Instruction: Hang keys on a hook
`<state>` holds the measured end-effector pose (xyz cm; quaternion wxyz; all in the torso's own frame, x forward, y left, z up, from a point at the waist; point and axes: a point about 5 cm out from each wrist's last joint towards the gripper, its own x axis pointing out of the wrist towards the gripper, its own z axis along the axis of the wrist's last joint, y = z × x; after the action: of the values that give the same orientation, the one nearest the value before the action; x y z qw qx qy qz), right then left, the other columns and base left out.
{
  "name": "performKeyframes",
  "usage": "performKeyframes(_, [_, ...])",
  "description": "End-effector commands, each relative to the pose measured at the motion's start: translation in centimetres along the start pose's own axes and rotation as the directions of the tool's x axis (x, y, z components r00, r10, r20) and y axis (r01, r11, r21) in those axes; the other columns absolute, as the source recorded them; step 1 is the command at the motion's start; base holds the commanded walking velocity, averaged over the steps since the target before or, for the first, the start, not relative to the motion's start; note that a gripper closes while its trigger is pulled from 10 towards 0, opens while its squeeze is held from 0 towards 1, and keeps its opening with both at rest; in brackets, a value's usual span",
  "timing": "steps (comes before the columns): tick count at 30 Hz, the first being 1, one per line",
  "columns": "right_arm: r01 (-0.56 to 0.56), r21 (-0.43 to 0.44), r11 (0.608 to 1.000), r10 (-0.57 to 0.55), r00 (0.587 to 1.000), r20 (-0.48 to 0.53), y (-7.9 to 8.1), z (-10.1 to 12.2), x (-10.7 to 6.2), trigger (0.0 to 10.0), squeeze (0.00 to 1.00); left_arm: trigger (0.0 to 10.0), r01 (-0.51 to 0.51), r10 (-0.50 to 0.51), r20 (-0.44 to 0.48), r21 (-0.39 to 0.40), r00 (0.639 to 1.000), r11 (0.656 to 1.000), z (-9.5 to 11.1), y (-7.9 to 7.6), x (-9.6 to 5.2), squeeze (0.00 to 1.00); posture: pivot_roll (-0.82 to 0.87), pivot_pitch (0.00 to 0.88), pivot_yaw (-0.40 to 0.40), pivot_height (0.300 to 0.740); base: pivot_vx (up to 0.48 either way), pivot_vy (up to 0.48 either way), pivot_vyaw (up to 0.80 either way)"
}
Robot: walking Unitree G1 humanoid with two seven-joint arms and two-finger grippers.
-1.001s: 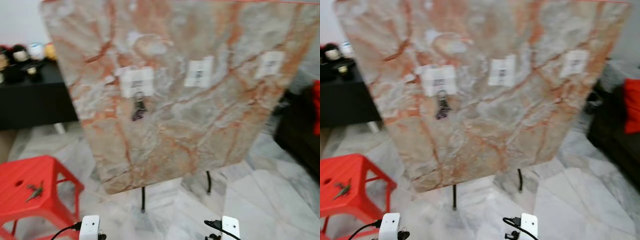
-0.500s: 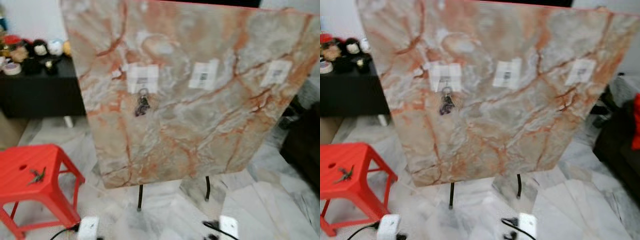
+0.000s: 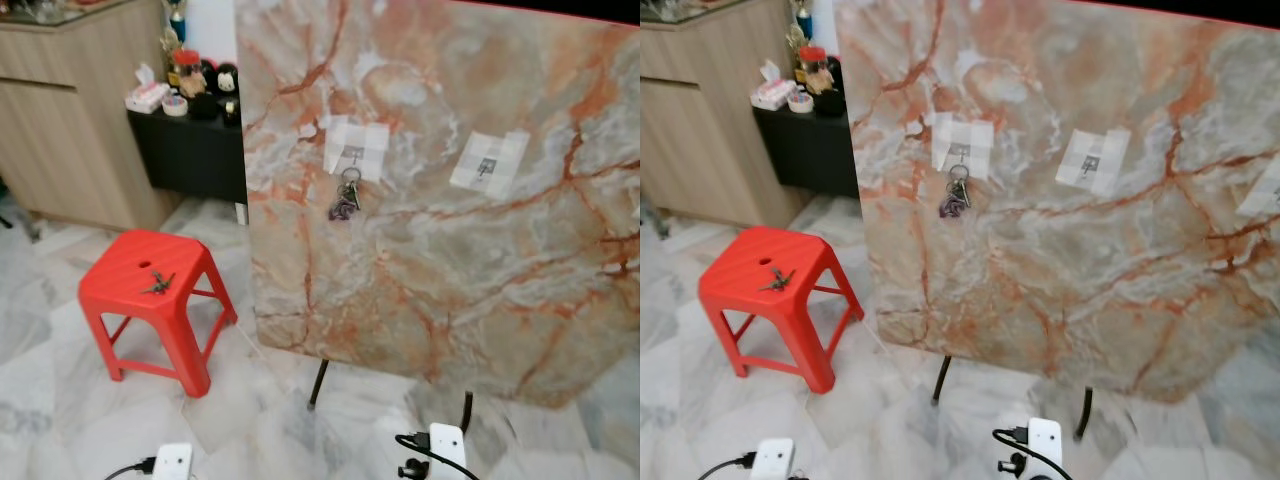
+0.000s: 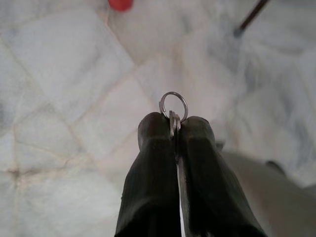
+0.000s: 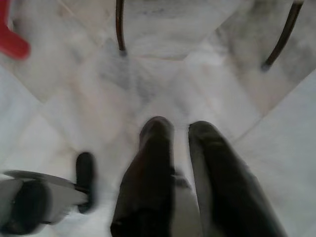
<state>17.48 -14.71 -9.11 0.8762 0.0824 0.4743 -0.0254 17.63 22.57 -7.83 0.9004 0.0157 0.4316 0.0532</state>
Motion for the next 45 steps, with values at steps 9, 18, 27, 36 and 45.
performKeyframes(9, [0.044, 0.038, 0.998, -0.043, 0.999, -0.013, -1.4, -0.6, -0.2, 10.0, 0.00, 10.0, 0.025, -0.025, -0.028, -0.008, 0.999, 1.000, -0.9, -1.3, -0.1, 0.00, 0.08, 0.000, -0.106, 0.740, 0.054, -0.323, 0.00])
performKeyframes(18, [0.048, 0.062, 0.997, -0.047, 0.999, -0.008, -1.0, -0.7, -0.2, 10.0, 0.00, 10.0, 0.038, -0.038, -0.013, 0.038, 0.999, 0.999, -0.3, -0.8, 0.0, 0.00, 0.11, 0.000, -0.046, 0.740, 0.053, -0.331, 0.00])
performKeyframes(27, [0.047, 0.108, 0.993, -0.047, 0.999, -0.004, -0.1, -0.9, -0.2, 10.0, 0.00, 10.0, 0.015, -0.015, 0.007, 0.050, 1.000, 0.999, 0.5, 0.4, 0.1, 0.00, 0.09, 0.000, -0.043, 0.740, 0.107, -0.332, 0.00])
performKeyframes(36, [0.063, 0.079, 0.995, -0.063, 0.998, -0.004, -0.7, -0.6, -0.2, 10.0, 0.00, 10.0, 0.014, -0.015, 0.065, 0.015, 0.998, 1.000, 1.6, -0.4, 0.3, 0.00, 0.10, 0.000, -0.089, 0.740, 0.107, -0.330, 0.00])
performKeyframes(45, [0.066, 0.083, 0.994, -0.067, 0.998, 0.012, -1.1, -0.4, -0.2, 10.0, 0.00, 10.0, -0.047, 0.039, 0.310, 0.018, 0.950, 0.999, 6.9, 0.1, 0.4, 0.00, 0.08, 0.000, -0.117, 0.740, 0.000, 0.000, 0.00])
